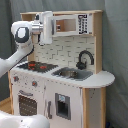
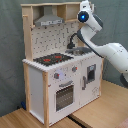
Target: Play with the kitchen
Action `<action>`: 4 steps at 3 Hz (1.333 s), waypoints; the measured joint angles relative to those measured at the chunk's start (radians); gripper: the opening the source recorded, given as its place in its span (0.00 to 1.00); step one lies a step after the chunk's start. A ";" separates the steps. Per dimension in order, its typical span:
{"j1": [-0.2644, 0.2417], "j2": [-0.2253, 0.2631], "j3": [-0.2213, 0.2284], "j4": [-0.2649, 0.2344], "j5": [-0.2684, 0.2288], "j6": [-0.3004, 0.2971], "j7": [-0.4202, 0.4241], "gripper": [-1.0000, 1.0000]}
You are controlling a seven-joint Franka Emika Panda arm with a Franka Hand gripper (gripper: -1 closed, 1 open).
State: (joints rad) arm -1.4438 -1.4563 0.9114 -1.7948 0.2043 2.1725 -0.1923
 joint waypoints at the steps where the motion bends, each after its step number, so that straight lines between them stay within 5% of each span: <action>1: 0.041 0.000 -0.001 -0.060 0.000 0.061 -0.043 0.00; 4: 0.140 0.001 -0.001 -0.227 0.011 0.286 -0.169 0.00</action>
State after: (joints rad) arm -1.3038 -1.4558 0.9099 -2.0220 0.2152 2.4585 -0.3609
